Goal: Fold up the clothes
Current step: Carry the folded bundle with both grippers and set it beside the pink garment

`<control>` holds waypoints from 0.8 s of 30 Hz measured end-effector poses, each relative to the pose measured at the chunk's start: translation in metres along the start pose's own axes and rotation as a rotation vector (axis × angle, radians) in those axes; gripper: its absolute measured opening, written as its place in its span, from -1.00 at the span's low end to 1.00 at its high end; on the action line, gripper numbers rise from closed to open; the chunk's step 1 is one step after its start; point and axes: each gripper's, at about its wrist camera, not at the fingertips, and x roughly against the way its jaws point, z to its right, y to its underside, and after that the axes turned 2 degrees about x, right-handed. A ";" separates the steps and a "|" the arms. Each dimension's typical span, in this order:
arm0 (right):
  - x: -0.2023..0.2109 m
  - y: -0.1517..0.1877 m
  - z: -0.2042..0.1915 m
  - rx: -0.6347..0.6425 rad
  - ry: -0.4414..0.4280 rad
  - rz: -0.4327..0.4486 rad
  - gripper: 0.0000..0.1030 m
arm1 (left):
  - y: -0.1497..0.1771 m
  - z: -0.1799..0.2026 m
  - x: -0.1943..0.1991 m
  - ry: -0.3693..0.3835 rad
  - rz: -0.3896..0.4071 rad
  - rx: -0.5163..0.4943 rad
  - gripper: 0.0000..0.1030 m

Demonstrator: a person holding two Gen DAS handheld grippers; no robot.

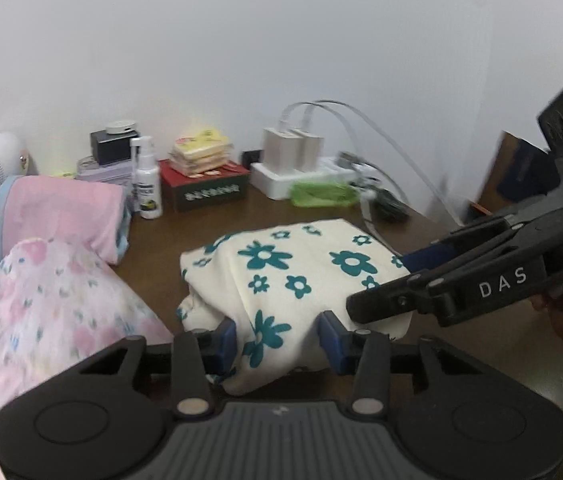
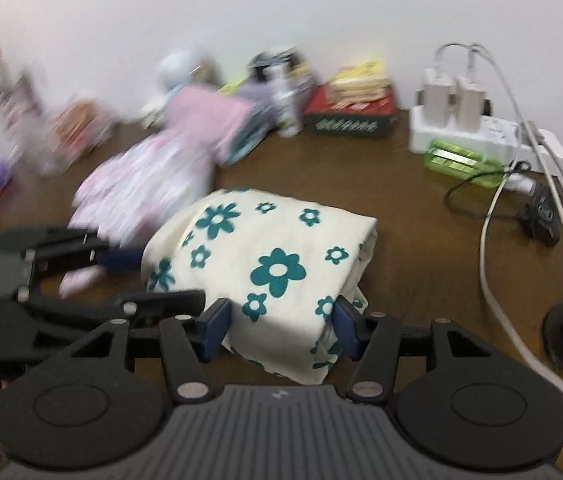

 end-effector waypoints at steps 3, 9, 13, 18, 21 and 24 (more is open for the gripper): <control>-0.022 -0.019 0.005 0.011 0.017 0.027 0.08 | -0.012 -0.018 -0.018 -0.020 0.012 0.029 -0.23; -0.056 -0.048 0.012 0.030 0.009 0.069 0.10 | -0.022 -0.048 -0.034 -0.019 0.031 0.074 -0.29; -0.068 -0.057 0.017 0.042 0.001 0.094 0.15 | -0.019 -0.052 -0.038 -0.028 0.031 0.064 -0.30; -0.062 -0.049 0.019 0.011 0.009 0.105 0.20 | -0.016 -0.053 -0.027 -0.035 0.033 0.087 -0.29; -0.045 -0.046 0.017 0.011 0.049 0.122 0.28 | -0.014 -0.047 -0.004 -0.035 0.045 0.096 -0.28; -0.011 -0.044 0.013 0.002 0.101 0.182 0.47 | -0.011 -0.035 0.034 -0.028 0.074 0.093 -0.24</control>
